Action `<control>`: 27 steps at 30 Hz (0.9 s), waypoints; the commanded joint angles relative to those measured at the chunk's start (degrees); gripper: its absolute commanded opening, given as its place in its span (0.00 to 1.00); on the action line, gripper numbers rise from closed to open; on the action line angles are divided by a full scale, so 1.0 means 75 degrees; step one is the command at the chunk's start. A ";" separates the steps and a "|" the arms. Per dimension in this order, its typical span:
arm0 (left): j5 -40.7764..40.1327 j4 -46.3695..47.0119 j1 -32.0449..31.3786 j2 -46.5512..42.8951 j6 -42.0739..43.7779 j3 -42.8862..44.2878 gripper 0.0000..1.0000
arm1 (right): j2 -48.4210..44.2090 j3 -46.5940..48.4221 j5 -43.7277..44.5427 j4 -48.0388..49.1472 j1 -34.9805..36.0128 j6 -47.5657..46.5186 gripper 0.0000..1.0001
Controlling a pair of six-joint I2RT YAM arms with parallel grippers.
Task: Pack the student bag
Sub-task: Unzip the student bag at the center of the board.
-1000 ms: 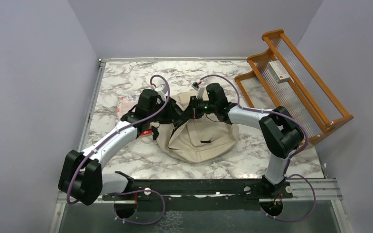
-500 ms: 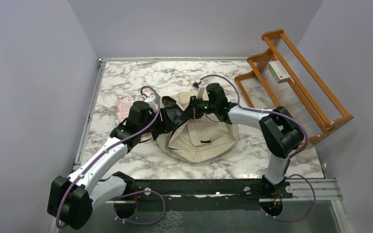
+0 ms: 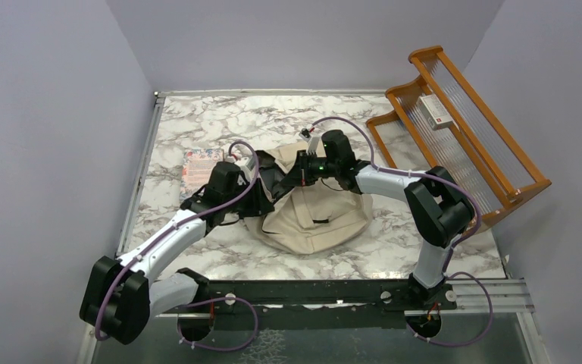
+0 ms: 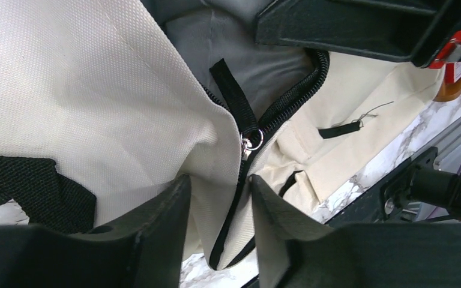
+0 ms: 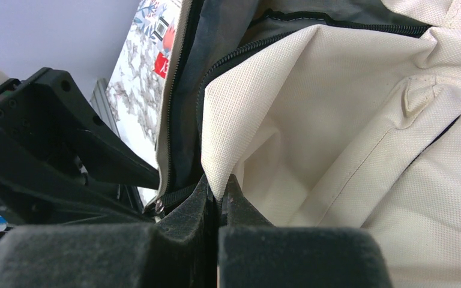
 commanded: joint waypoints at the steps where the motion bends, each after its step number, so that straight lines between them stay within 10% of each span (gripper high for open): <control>1: 0.0060 0.0054 -0.0058 0.0084 0.0203 0.0258 0.38 | -0.0346 0.0019 -0.0012 -0.0068 0.0047 -0.0021 0.00; 12: -0.0132 -0.0377 -0.0058 -0.0633 0.0189 0.0475 0.00 | -0.0351 -0.0003 0.0017 -0.0140 0.0046 -0.0103 0.01; 27: 0.0141 -0.0935 -0.0052 -0.0722 0.0637 0.0753 0.25 | -0.0340 -0.0002 -0.0121 -0.0110 0.0044 -0.0113 0.00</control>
